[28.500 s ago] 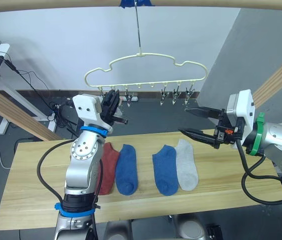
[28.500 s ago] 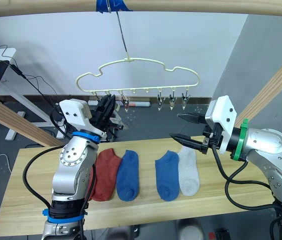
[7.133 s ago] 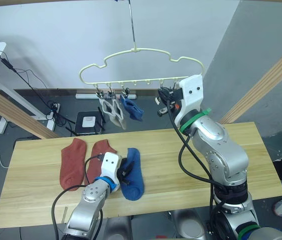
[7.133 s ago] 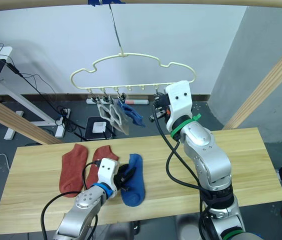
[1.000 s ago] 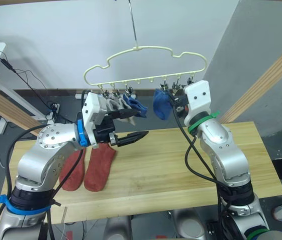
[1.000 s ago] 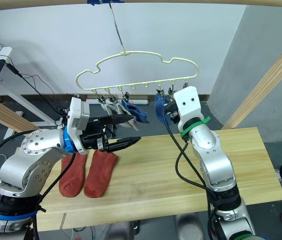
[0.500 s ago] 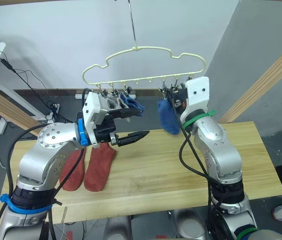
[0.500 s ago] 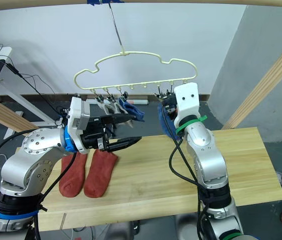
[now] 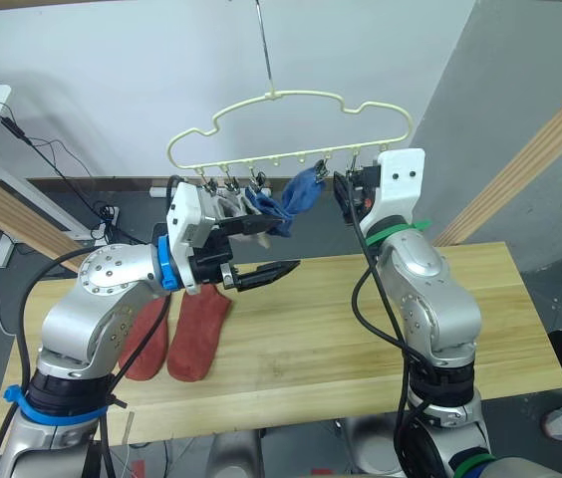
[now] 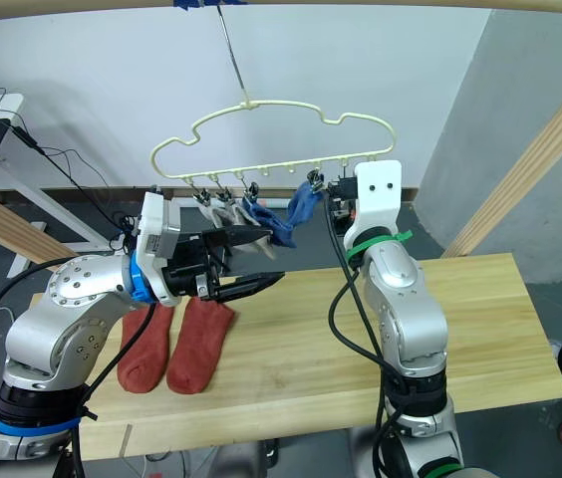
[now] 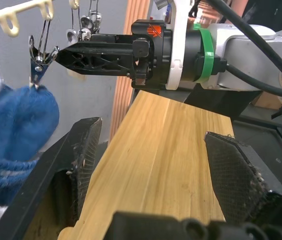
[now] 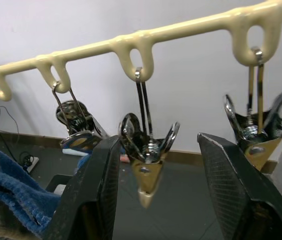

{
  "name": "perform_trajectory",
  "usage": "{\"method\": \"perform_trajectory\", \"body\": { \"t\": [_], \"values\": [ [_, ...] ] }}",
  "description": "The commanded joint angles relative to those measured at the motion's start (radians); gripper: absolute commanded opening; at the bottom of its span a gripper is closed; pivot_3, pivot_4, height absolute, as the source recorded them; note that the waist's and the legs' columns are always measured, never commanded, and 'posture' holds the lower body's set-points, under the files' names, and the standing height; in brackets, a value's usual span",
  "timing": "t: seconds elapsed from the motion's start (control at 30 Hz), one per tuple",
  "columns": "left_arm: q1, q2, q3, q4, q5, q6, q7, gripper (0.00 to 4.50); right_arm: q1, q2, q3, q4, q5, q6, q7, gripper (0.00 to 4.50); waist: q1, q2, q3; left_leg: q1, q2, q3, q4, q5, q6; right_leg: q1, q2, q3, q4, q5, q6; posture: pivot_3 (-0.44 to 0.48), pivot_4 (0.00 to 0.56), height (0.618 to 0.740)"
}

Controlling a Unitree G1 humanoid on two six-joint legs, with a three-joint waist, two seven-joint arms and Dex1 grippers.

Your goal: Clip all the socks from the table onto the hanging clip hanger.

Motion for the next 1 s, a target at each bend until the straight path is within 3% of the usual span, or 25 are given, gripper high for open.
{"method": "perform_trajectory", "body": {
  "t": [0.03,1.0],
  "values": [
    [-0.009,-0.001,-0.005,-0.013,-0.001,-0.003,-0.006,3.63,-0.015,0.014,-0.012,-0.064,0.020,0.005,-0.017,2.51,0.000,0.000,0.000,0.000,0.000,0.000,0.000,0.000,0.000,0.000,0.000,0.000,0.000,0.000,0.000,-0.231,0.269,0.740],
    [-0.019,0.000,-0.023,-0.001,0.003,-0.002,-0.025,3.63,-0.026,0.062,-0.058,-0.128,0.104,0.094,-0.092,2.51,-0.004,0.000,0.000,0.000,0.000,0.000,0.000,0.000,0.000,0.000,0.000,0.000,0.000,0.000,0.000,-0.247,0.263,0.740]
  ]
}}
